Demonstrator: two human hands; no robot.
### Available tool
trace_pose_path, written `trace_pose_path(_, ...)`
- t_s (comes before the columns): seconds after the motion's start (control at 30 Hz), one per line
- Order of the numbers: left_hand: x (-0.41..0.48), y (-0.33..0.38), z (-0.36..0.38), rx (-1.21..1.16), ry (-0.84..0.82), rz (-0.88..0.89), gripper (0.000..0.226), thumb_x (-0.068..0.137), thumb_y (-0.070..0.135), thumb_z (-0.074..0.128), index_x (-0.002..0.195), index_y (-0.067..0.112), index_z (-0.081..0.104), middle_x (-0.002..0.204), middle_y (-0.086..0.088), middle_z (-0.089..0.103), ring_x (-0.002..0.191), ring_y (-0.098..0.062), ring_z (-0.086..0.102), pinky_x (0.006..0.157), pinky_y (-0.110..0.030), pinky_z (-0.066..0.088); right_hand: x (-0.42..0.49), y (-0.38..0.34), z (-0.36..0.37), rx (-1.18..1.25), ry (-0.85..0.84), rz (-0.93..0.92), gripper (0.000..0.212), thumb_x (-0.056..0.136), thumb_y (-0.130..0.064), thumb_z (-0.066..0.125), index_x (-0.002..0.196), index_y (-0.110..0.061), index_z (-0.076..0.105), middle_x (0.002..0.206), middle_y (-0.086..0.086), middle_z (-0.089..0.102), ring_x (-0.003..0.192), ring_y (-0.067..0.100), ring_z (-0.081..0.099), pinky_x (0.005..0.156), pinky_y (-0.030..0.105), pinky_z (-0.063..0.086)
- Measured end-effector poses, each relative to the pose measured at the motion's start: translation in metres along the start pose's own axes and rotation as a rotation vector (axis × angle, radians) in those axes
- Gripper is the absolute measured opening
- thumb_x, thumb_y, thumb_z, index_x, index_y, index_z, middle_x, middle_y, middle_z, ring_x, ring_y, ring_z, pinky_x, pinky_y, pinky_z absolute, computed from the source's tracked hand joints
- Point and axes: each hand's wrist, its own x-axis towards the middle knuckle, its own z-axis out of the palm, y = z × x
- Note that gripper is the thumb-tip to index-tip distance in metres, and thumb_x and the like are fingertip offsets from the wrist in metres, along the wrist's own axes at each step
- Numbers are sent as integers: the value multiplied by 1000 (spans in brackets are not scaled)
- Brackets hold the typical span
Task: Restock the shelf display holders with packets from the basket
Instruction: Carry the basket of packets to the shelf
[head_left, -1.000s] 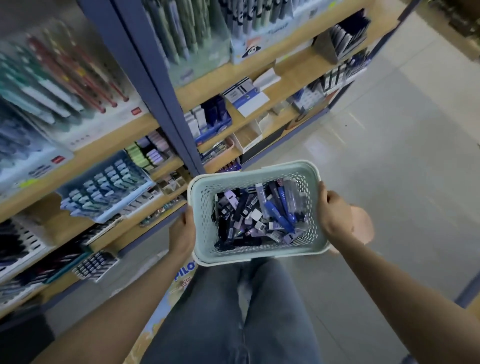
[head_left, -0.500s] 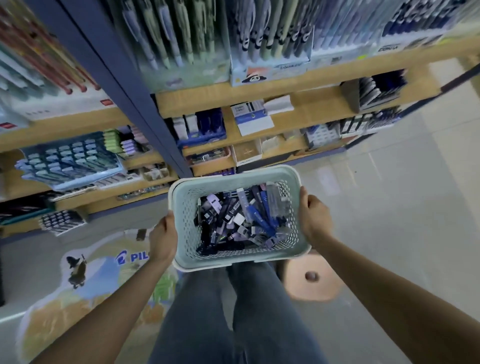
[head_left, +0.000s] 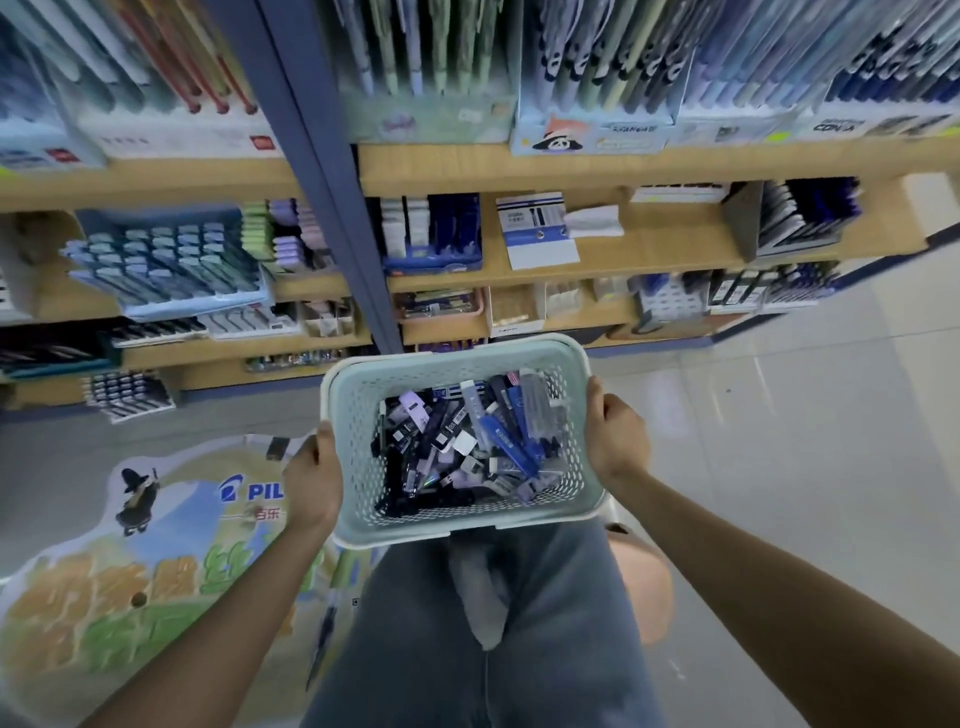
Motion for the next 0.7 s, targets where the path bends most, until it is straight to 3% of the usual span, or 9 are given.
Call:
trace_pose_path(0.2, -2, -16, 23, -14, 101, -86, 49, 102, 35, 27, 68, 3, 43, 59, -12, 42, 58, -25, 41, 57, -35, 27, 33, 14, 18, -47, -71, -64, 59, 98, -52, 18, 78, -11, 56, 76, 7, 58, 74, 26, 55, 67, 34, 42)
trace_pose_path(0.33, -3, -20, 58, -35, 180, -145, 50, 102, 34, 30, 58, 11, 31, 54, -9, 36, 55, -24, 37, 53, -35, 23, 67, 30, 19, -67, -120, -138, 58, 98, -49, 17, 79, -10, 56, 77, 10, 59, 76, 31, 57, 74, 38, 46)
trace_pose_path(0.53, 6, -26, 120, -75, 205, -218, 47, 101, 34, 29, 60, 13, 35, 56, -8, 40, 57, -23, 38, 55, -36, 25, 128, 51, 27, -104, -208, -212, 54, 100, -45, 18, 82, -10, 55, 74, 7, 57, 68, 23, 54, 62, 31, 38)
trace_pose_path(0.7, 31, -61, 178, -138, 226, -289, 47, 101, 35, 30, 85, -1, 55, 74, -15, 54, 71, -27, 49, 65, -37, 34, 176, 82, 73, -117, -261, -231, 49, 100, -43, 19, 86, -12, 55, 77, 8, 57, 70, 22, 54, 64, 32, 39)
